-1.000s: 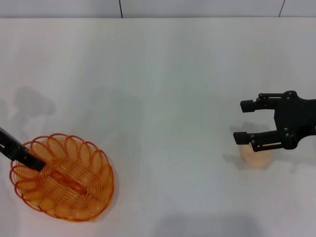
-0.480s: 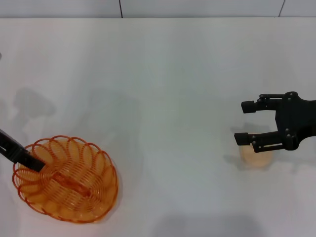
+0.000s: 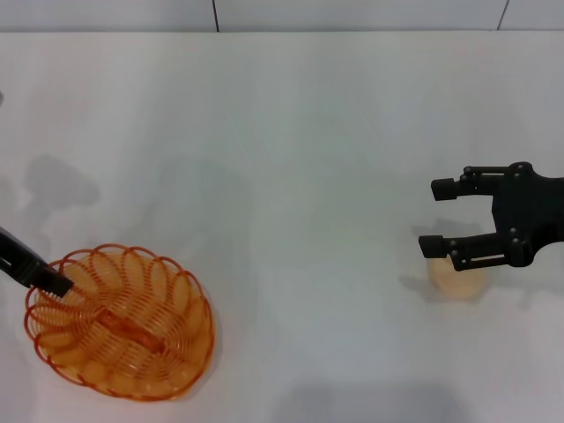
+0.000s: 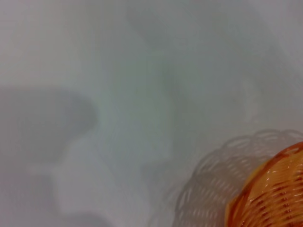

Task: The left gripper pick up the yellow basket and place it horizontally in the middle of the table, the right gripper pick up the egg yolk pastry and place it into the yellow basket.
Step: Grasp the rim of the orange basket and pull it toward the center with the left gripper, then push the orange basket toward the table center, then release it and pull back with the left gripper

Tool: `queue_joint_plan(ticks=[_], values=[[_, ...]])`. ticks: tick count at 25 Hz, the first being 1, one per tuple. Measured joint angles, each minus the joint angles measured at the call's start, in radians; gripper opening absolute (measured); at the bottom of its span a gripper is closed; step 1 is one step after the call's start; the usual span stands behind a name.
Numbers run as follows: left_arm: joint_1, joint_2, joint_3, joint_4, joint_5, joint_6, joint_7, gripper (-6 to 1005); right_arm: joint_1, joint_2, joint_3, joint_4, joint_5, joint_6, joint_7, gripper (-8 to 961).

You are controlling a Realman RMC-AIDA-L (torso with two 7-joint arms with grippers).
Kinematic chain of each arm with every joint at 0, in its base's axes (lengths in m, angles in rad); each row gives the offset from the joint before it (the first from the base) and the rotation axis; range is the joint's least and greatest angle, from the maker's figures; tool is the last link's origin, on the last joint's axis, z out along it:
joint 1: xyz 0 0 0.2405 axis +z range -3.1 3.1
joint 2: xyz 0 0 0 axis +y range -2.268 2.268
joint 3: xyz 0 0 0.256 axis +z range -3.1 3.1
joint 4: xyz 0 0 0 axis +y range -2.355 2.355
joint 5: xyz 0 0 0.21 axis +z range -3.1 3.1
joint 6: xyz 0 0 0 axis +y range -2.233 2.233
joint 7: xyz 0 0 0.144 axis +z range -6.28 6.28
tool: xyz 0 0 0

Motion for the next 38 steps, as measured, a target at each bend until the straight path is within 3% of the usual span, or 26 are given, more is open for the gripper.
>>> queue_joint_plan(ticks=[7,13,26,38], values=[[-0.006,-0.001,0.004,-0.002,0.024,0.001,-0.002,143,0.000,0.000,0.001,-0.001,0.001,0.003,0.000,806],[-0.018,-0.002,0.003,0.019,0.018,0.028,-0.001,113,0.000,0.000,0.001,-0.006,0.007,0.003,0.000,805],[-0.029,-0.006,-0.011,0.098,-0.106,0.088,-0.031,85,0.001,0.000,0.005,-0.007,0.011,0.007,0.000,804],[-0.046,-0.020,-0.013,0.115,-0.162,0.038,-0.231,82,0.004,0.000,0.013,-0.009,0.011,-0.002,-0.001,803]])
